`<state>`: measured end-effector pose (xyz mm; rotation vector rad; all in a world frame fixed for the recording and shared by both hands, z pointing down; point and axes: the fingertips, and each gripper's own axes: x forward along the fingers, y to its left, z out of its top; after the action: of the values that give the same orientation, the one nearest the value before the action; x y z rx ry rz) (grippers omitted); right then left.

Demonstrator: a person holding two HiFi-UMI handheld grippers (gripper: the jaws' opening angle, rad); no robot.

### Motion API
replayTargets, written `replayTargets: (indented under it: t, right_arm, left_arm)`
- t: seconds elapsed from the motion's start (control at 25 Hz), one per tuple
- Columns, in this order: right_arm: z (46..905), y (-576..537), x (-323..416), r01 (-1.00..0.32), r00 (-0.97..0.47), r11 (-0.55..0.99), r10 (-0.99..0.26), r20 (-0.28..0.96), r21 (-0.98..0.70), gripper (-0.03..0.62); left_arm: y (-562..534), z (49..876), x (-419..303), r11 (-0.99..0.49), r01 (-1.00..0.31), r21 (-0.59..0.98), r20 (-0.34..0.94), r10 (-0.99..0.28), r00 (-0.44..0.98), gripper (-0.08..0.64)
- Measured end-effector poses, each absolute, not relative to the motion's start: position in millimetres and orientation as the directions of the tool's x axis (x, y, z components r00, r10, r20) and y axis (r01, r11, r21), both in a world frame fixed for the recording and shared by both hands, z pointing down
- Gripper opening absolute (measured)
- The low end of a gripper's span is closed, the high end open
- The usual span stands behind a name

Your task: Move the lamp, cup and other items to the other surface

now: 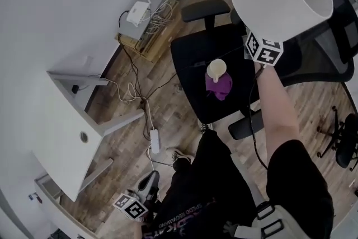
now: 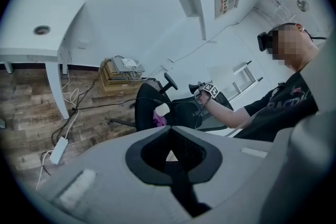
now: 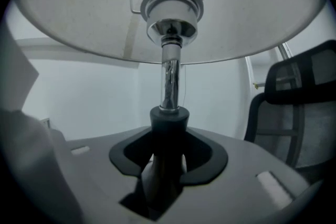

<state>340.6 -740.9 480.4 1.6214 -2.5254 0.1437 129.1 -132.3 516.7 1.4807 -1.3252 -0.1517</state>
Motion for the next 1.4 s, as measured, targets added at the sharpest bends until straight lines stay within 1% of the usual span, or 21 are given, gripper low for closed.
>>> replayTargets:
  t: [0.16,0.28,0.48,0.64,0.76,0.92,1.08,1.4]
  right_arm:
    - [553.6,-749.8,395.1,-0.949,-0.317,0.307,-0.912,0.261,-0.078,0.149]
    - [600.8,-749.3,427.5,-0.966,-0.254,0.222,-0.916,0.309,-0.135,0.15]
    - [671.9,-736.5,467.5,-0.98,-0.172,0.115,-0.903,0.393,-0.165,0.15]
    - [726.8,-717.3,490.4,-0.98,-0.122,0.036,-0.883,0.454,-0.193,0.15]
    - [762.4,-704.1,497.2,-0.981,-0.084,-0.016,-0.86,0.503,-0.192,0.15]
    - [805.3,-685.3,497.8,-0.968,-0.061,-0.088,-0.823,0.565,-0.234,0.15]
    - [827.5,-672.7,492.7,-0.975,-0.048,-0.092,-0.799,0.6,-0.2,0.15]
    - [836.7,-676.3,484.4,-0.976,-0.072,-0.065,-0.809,0.584,-0.21,0.155]
  left_arm:
    - [-136.6,524.8,135.8,0.263,-0.632,0.729,0.582,-0.725,0.369,0.003]
    - [-147.3,534.9,147.1,0.255,-0.643,0.722,0.606,-0.682,0.41,0.003]
    - [-161.7,558.0,164.8,0.244,-0.649,0.721,0.638,-0.599,0.484,0.004]
    - [-169.1,575.9,178.5,0.232,-0.664,0.711,0.662,-0.54,0.52,0.005]
    - [-169.2,583.2,179.2,0.236,-0.675,0.699,0.678,-0.52,0.52,0.005]
    - [-162.1,587.9,178.5,0.265,-0.677,0.687,0.697,-0.505,0.509,0.004]
    - [-155.2,590.5,180.6,0.277,-0.678,0.68,0.707,-0.493,0.507,0.004]
    - [-148.8,599.1,186.4,0.279,-0.666,0.692,0.701,-0.482,0.526,0.005]
